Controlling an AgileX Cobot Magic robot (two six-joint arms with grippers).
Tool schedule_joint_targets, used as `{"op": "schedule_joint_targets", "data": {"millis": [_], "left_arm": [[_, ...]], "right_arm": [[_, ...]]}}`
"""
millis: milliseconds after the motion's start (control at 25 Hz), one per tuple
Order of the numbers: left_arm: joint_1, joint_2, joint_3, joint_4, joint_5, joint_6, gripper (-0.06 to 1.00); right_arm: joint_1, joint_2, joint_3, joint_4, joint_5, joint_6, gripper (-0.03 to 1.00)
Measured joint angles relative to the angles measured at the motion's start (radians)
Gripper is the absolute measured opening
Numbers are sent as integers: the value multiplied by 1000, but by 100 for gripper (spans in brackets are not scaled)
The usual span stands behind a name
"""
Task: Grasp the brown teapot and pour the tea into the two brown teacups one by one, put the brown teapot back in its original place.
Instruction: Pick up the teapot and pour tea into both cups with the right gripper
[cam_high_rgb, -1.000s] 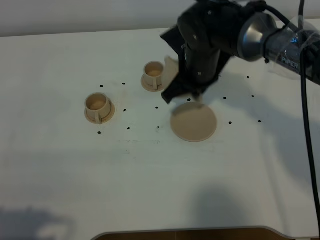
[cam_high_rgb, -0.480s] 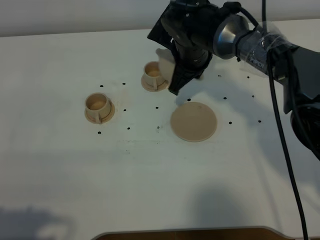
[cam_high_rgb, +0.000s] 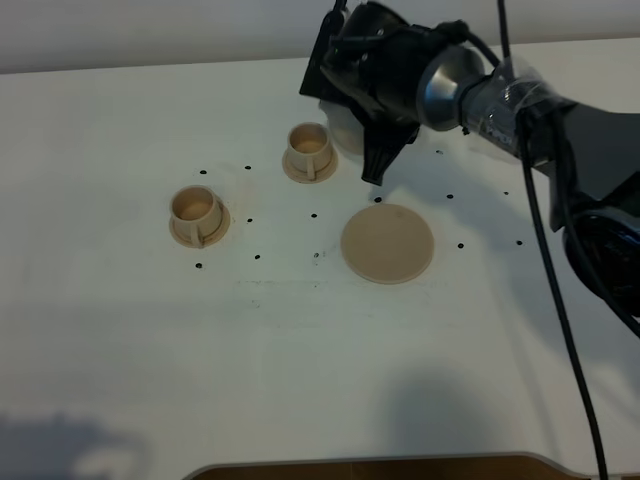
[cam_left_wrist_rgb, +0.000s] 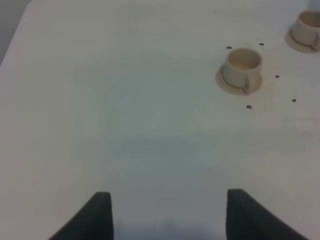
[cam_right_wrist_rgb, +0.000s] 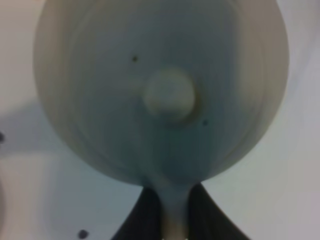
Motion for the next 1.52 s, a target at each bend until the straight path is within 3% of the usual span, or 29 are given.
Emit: {"op": "schedule_joint_targets", "data": {"millis": [320, 880, 1520], "left_arm": [[0, 0, 0, 0, 0, 0, 53], [0, 0, 0, 0, 0, 0, 53], [0, 0, 0, 0, 0, 0, 53]], "right_arm": [[32, 38, 0, -190, -3, -32, 12], [41, 52, 0, -245, 1, -131, 12], [86, 91, 0, -442, -4, -138, 12]]}}
